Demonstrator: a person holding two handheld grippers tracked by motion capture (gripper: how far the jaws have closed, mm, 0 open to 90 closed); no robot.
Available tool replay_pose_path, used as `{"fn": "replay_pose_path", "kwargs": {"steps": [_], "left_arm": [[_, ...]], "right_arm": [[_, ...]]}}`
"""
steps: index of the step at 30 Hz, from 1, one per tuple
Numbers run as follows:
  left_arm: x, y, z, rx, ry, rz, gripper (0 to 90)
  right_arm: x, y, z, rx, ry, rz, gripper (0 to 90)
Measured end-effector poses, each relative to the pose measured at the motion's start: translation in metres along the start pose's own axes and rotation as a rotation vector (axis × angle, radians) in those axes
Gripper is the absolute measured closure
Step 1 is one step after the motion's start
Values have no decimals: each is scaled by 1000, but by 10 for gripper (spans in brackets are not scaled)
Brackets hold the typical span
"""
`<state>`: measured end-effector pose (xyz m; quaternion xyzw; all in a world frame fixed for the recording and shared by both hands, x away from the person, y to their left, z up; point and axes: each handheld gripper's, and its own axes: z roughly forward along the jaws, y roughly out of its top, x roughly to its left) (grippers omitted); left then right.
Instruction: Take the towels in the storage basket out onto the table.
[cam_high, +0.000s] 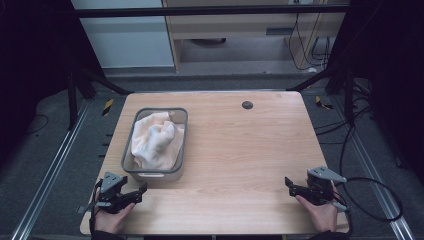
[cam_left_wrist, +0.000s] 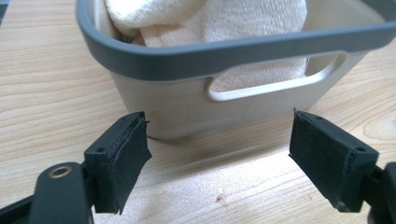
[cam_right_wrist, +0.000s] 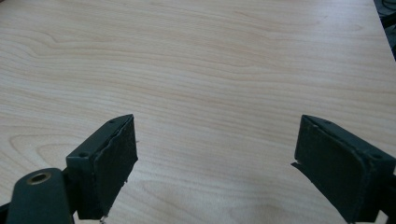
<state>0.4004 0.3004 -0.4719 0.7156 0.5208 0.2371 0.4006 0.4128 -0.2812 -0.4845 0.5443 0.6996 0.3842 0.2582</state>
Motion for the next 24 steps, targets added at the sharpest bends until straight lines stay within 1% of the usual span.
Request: {"fn": "replay_pose_path", "kwargs": {"steps": [1,2,6,8,9,10,11,14,15,17,24], "left_arm": [[0,0,-1,-1,-1,-9,192],[0,1,-2,-9,5,-2,193],[-1,4,-7,-31,13,1,197],[-1,5,-9,-38,12,-5,197],[-2,6,-10,-40,8,-13,198],[-1,7,-11,-45,11,-9,198],[-1,7,-11,-45,11,-9,198],[-2,9,-16,-61,1,-21,200],[-2,10,-16,-65,0,-21,200],[-3,10,-17,-67,1,-20,200],[-3,16,-22,-83,-17,-27,201]], "right_arm": [[-1,-1,-1,-1,1,9,129],[-1,-1,-2,-5,-4,10,128],[0,-1,-2,4,1,10,129],[0,-1,-1,5,1,-4,129],[1,-1,-2,9,7,2,129],[1,-2,-1,5,4,-10,129],[2,-2,-2,6,6,-10,129],[3,-2,-2,9,13,-5,129],[3,-2,-2,9,10,-14,129],[3,-2,-1,11,10,-15,129],[4,-2,-1,13,12,-27,128]]}}
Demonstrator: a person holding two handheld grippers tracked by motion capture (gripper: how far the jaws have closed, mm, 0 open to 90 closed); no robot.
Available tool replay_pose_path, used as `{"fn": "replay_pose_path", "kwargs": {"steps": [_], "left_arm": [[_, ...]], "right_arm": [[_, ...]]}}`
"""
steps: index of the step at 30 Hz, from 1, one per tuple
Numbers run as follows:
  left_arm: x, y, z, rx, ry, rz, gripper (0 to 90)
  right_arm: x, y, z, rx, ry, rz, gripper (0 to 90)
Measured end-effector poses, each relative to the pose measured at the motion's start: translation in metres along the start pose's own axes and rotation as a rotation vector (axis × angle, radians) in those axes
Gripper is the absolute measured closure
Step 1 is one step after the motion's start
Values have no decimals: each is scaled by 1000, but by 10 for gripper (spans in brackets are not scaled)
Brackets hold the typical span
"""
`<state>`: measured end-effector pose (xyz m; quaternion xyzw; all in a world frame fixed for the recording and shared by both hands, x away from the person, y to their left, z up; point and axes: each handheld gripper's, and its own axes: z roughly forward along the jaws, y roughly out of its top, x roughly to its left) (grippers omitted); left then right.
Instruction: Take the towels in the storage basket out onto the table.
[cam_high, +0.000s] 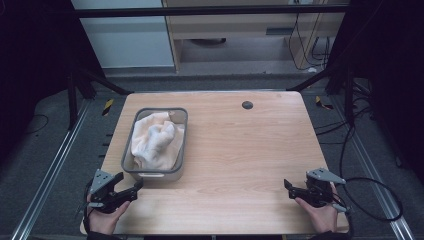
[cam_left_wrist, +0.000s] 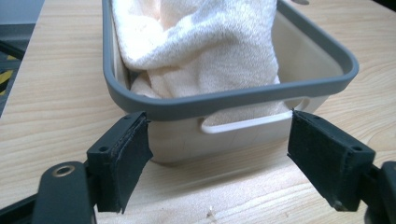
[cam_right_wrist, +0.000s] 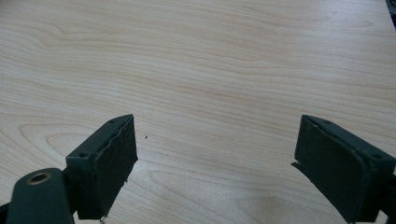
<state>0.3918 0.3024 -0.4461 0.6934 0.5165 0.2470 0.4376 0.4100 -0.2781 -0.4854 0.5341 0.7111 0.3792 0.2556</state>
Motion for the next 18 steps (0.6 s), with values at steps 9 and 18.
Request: {"fn": "replay_pose_path", "kwargs": {"steps": [9,18], "left_arm": [[-2,9,-7,-27,-17,-8,200],[-3,18,-11,-39,-24,0,199]], "right_arm": [[1,0,0,3,2,-6,129],[1,0,0,-5,0,-6,132]]}}
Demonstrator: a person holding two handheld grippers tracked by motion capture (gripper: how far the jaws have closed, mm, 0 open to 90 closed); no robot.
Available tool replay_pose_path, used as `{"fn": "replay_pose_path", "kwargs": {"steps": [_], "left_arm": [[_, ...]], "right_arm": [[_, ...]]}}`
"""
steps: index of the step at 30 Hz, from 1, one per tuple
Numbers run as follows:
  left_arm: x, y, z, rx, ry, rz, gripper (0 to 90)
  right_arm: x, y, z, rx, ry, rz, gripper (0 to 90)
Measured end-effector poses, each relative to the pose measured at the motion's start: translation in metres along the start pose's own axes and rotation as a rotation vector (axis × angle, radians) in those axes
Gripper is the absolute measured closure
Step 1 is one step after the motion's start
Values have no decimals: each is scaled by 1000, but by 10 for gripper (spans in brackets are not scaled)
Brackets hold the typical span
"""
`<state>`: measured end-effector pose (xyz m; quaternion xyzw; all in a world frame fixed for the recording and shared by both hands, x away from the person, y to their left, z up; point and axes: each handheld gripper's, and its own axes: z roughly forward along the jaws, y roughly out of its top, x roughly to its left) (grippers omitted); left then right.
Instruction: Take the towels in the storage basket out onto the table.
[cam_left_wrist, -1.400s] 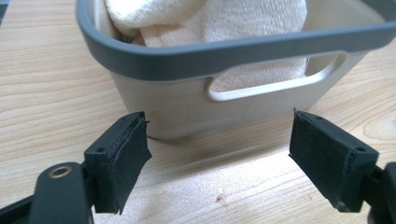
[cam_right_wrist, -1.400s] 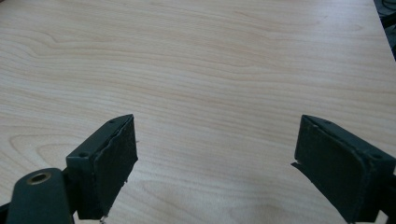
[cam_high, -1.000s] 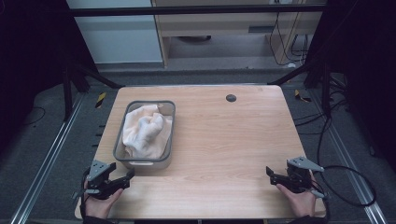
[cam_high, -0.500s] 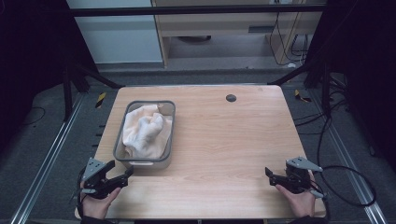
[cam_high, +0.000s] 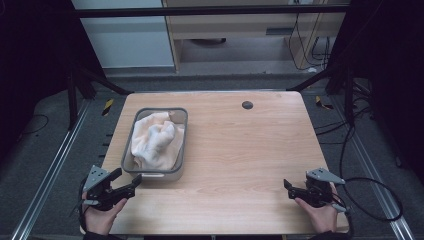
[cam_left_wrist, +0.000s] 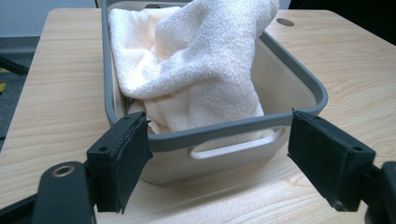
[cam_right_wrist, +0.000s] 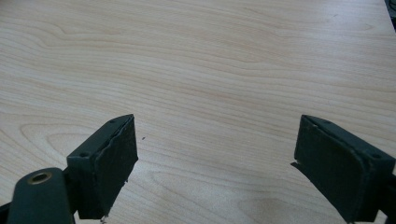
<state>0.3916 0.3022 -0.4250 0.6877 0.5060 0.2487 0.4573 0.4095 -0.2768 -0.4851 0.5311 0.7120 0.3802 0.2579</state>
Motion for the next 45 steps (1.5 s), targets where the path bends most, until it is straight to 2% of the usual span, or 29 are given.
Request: {"fn": "replay_pose_path", "kwargs": {"steps": [16,25,45], "left_arm": [[-4,25,-1,-8,-12,29,191],[-11,42,5,-12,-18,55,186],[-16,72,27,40,-37,89,177]], "right_arm": [[2,0,1,6,0,-14,137],[2,0,1,7,1,-15,137],[3,0,2,16,0,-23,140]]}}
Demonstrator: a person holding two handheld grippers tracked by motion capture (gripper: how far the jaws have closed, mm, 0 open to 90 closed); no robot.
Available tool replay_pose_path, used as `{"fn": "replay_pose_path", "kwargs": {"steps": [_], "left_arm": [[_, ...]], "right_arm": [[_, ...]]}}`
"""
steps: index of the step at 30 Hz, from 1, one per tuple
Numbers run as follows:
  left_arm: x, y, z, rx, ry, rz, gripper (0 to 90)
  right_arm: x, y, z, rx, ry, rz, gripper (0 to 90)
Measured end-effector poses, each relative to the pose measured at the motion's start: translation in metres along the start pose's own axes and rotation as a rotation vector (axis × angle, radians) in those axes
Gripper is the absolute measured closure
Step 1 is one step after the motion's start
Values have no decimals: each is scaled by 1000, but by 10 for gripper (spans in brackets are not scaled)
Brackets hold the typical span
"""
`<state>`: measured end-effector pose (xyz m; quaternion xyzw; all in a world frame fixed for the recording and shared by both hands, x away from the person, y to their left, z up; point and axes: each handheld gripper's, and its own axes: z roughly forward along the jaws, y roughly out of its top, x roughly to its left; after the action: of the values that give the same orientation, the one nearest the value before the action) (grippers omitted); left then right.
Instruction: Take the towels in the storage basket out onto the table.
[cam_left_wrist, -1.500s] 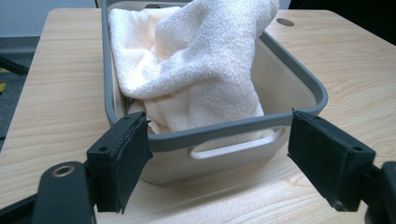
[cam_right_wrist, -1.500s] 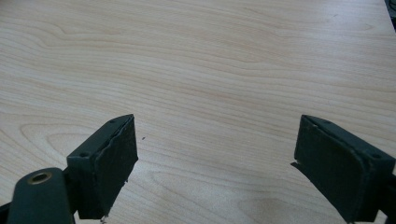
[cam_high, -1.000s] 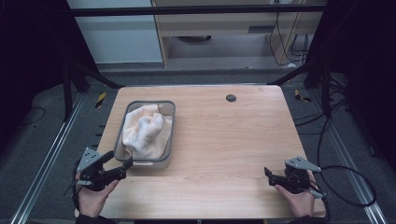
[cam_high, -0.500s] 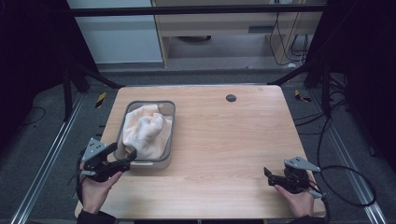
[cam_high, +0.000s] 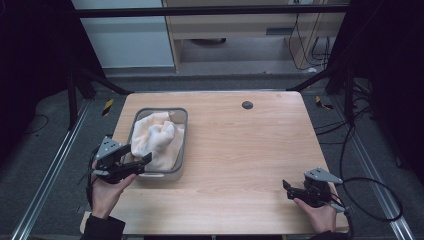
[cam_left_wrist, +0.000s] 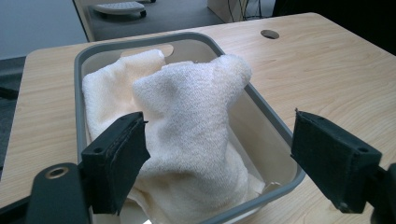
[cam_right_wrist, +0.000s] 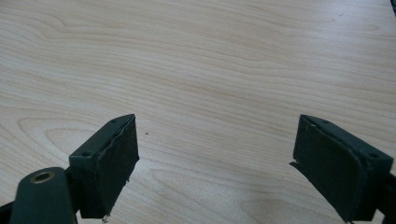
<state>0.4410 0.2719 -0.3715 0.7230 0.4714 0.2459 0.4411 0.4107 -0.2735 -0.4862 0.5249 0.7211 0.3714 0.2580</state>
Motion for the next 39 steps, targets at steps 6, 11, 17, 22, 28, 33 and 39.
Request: {"fn": "replay_pose_path", "kwargs": {"steps": [6,11,17,22,28,33,39], "left_arm": [[3,10,8,34,13,14,176],[5,15,18,66,23,23,180],[7,19,27,107,27,34,191],[9,21,35,153,38,52,195],[7,22,46,199,36,71,198],[4,20,55,231,36,91,198],[4,18,63,264,40,101,198]], "right_arm": [[0,0,1,5,5,-4,140],[0,0,1,8,7,-7,140],[0,0,1,11,7,-9,140],[0,0,2,13,10,-11,140],[1,0,2,21,16,-6,140],[0,0,3,22,16,-14,140],[0,0,3,28,19,-19,139]]}}
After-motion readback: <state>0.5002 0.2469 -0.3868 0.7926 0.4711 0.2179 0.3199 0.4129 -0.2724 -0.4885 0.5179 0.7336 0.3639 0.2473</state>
